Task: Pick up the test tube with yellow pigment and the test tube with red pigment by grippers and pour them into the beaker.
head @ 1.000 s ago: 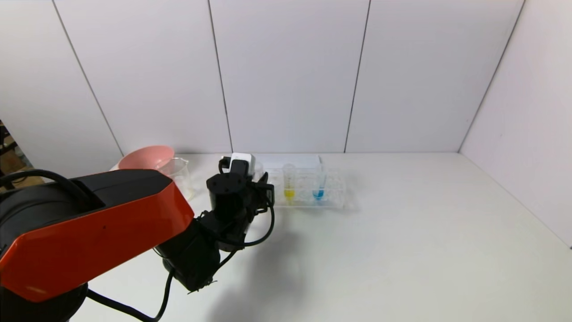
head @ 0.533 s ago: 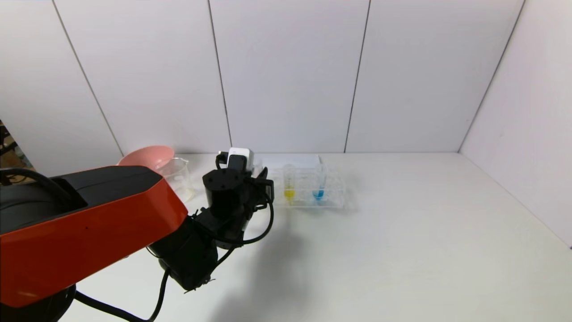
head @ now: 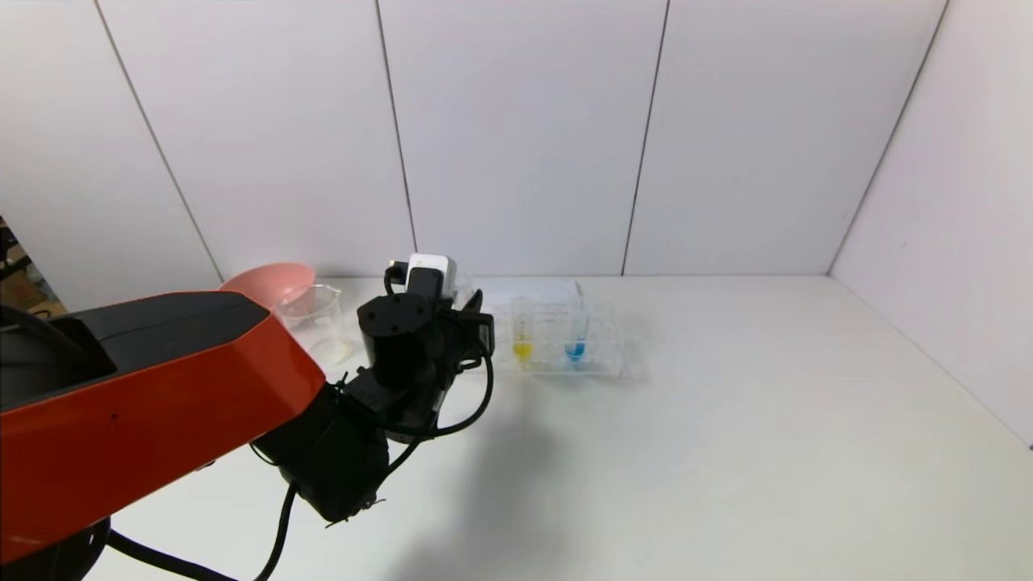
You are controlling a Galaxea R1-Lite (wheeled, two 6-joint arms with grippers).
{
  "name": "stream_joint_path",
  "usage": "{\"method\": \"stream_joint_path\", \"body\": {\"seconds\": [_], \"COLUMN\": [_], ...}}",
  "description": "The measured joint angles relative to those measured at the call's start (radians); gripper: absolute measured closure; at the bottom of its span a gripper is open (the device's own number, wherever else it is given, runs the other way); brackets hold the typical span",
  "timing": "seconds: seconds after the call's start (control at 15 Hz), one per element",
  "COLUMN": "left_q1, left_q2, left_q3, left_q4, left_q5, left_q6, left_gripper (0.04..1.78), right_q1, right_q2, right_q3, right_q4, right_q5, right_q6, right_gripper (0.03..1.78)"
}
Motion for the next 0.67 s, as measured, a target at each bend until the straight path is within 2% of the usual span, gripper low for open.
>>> {"method": "stream_joint_path", "body": {"seconds": [0.67], "left_q1": [-0.001], "left_q2": [-0.048], "left_q3": [0.004], "left_q4": [0.002], "left_q5": [0.004], "left_q6": [0.038], "left_gripper": [1.38], "right_q1": [0.000], "right_q2": [0.000], "right_q3": [0.000], "right_q4": [0.000], "right_q5": [0.000], "right_q6": [0.000], "right_gripper": [0.11]}}
